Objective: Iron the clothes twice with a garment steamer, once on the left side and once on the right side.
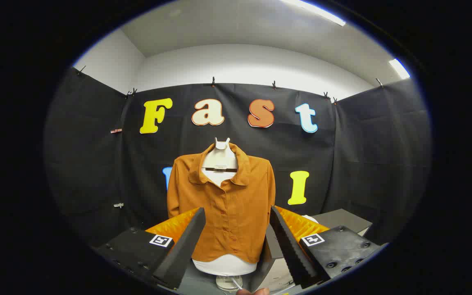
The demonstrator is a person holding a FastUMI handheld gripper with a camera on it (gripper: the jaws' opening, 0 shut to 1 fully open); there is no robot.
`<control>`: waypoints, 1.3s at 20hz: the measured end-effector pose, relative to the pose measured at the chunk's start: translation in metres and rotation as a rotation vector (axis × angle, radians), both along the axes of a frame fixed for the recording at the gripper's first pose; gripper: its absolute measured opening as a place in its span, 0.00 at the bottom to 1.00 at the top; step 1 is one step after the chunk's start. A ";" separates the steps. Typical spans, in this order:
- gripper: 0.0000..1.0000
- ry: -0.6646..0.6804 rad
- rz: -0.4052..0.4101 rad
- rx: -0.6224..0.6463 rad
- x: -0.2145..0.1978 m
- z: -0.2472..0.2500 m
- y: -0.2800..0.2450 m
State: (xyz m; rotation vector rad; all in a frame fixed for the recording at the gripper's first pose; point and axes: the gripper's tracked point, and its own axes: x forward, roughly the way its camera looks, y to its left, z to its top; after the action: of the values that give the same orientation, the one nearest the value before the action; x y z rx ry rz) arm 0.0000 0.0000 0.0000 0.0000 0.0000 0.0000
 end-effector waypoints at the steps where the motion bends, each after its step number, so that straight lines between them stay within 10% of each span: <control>1: 0.98 0.001 -0.003 0.007 -0.001 0.000 -0.001; 26: 0.98 0.080 0.005 0.020 0.021 0.005 -0.046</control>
State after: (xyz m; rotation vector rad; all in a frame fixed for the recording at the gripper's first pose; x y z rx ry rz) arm 0.0207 -0.0462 0.0048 0.0197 0.0799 0.0046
